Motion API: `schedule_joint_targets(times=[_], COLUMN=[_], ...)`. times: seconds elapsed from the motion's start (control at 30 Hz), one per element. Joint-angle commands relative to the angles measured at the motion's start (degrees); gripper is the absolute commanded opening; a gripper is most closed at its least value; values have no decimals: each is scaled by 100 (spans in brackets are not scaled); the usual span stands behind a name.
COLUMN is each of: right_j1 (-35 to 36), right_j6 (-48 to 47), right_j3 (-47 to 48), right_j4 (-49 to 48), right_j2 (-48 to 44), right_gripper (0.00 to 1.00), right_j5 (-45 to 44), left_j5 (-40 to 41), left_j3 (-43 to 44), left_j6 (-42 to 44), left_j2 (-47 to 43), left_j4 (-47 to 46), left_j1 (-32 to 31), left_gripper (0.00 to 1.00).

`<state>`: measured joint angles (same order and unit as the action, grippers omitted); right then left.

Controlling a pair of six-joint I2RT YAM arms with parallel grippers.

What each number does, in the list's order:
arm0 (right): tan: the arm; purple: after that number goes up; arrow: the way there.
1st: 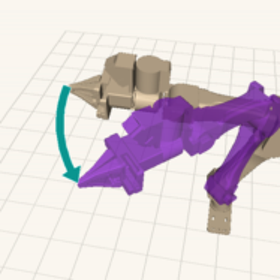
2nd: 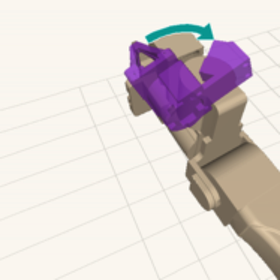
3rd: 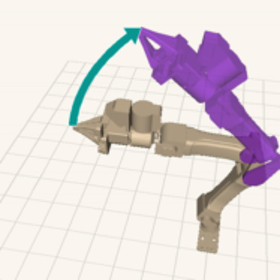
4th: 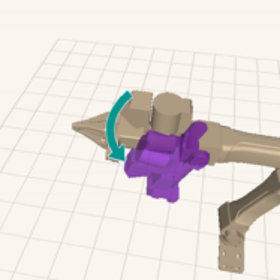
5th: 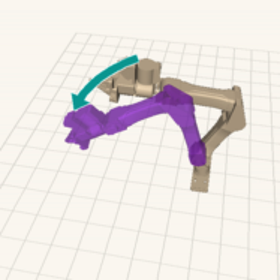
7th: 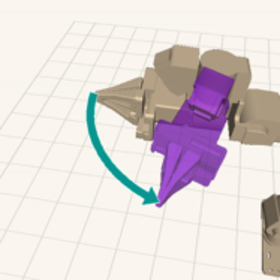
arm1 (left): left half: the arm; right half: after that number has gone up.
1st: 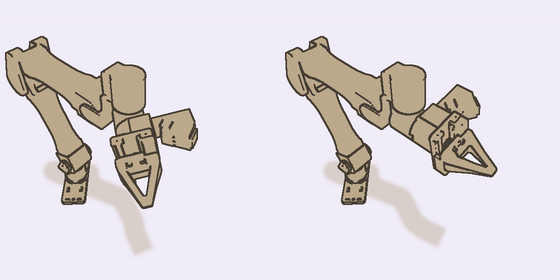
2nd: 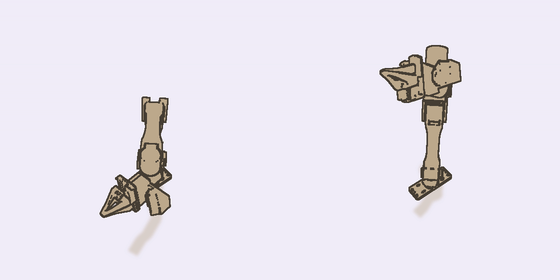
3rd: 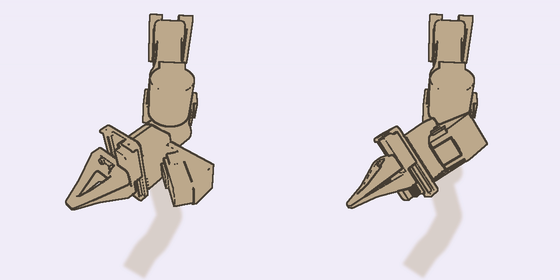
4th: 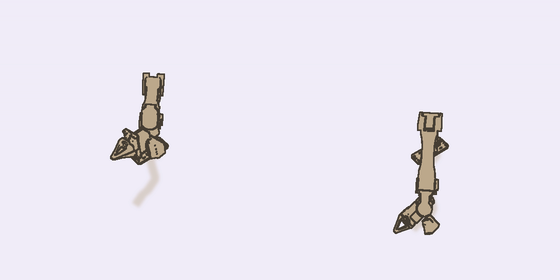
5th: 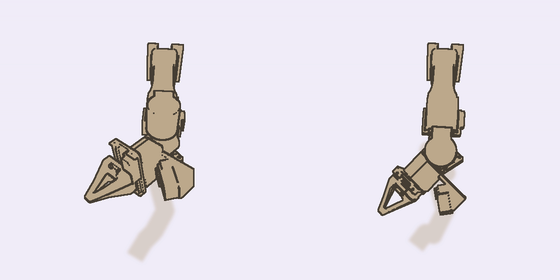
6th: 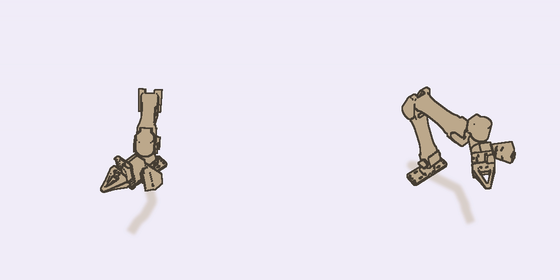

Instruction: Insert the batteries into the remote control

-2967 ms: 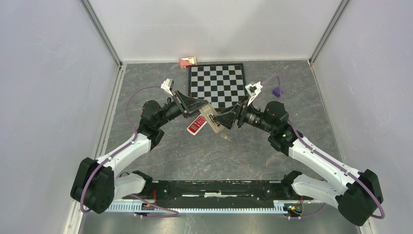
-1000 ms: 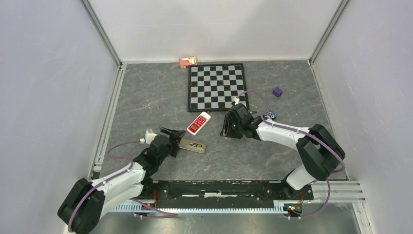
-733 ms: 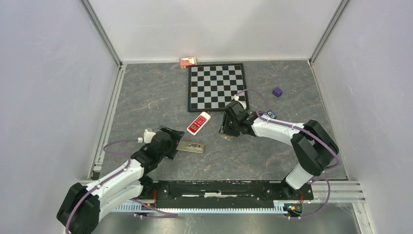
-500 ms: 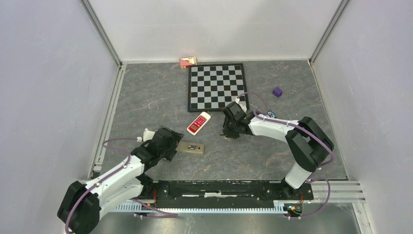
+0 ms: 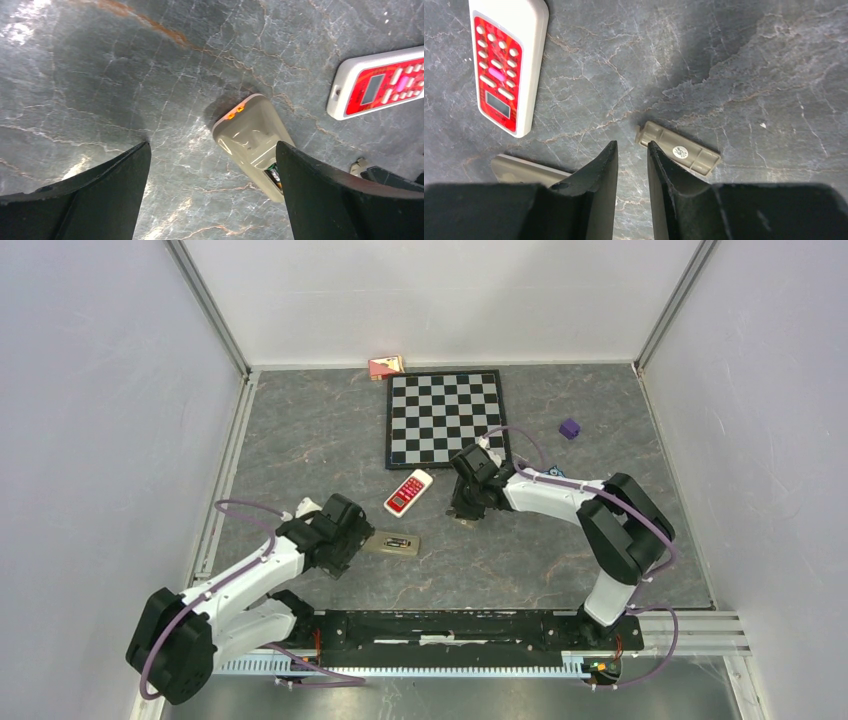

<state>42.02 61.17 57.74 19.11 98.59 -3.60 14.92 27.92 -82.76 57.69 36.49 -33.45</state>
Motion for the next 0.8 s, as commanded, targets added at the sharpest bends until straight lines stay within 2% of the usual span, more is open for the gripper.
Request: schedule_joint_targets(times=[0.0, 0.13, 0.5, 0.77], right_j1=[30, 34, -18, -78], right_j6=[146, 194, 434, 518], right_j3=[358, 469, 797, 1070], right_j4=[136, 200, 853, 1134], right_j2=[241, 354, 655, 964], right_gripper=[31, 27, 26, 21], right_j5=[6, -57, -173, -305], left_j5=[285, 508, 1182, 1319], left_j3=[220, 320, 587, 634], left_j6=[322, 389, 644, 708], left_j2=[-106, -159, -381, -456], left_j4=[405, 495, 561, 560], left_j1=[31, 32, 41, 58], left_gripper=[100, 100, 100, 100])
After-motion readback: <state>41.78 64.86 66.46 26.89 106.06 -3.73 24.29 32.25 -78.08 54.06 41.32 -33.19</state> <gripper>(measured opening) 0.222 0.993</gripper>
